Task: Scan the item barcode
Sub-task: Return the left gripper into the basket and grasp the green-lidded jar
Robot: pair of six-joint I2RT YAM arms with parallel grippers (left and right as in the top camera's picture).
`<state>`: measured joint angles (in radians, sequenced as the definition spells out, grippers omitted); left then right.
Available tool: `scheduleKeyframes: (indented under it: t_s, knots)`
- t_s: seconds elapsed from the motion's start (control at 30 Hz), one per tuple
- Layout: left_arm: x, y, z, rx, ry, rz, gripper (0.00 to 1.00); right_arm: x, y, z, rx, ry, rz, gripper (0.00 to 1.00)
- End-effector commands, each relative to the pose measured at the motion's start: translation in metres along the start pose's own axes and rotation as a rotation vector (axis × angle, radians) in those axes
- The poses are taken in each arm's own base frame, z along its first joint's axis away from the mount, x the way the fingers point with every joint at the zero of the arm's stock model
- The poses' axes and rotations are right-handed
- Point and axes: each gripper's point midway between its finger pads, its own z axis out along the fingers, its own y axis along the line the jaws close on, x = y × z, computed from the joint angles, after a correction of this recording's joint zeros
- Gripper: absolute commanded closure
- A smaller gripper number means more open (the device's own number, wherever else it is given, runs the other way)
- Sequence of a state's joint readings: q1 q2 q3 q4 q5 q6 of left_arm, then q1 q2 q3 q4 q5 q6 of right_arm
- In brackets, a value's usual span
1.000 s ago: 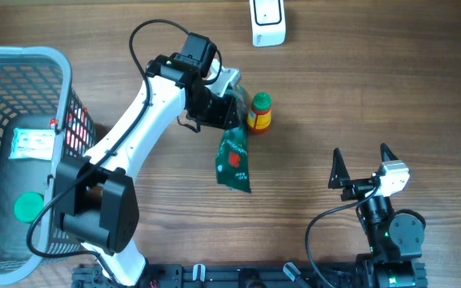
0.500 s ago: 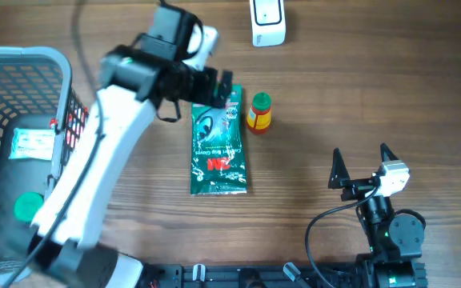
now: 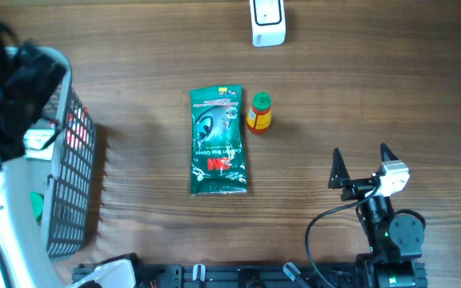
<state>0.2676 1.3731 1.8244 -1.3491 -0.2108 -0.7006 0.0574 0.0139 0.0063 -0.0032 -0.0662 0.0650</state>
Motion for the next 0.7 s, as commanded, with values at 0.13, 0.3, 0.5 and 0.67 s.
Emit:
scheduleKeyframes:
  t_s: [0.13,0.3,0.5,0.67]
  knots:
    - [0.008,0.116,-0.003,-0.365,0.083,-0.601,0.00,0.000,-0.001,0.000,0.006,-0.002,-0.010,0.00]
    - [0.018,0.154,0.005,-0.510,0.088,-0.702,0.00,0.000,-0.001,0.000,0.006,-0.002,-0.010,0.00]
    - [0.041,0.185,0.041,-0.617,0.129,-0.776,0.00,0.000,-0.001,0.000,0.006,-0.002,-0.010,0.00]
    - [0.069,0.212,0.071,-0.697,0.176,-0.815,0.00,0.000,-0.001,0.000,0.006,-0.002,-0.010,0.00]
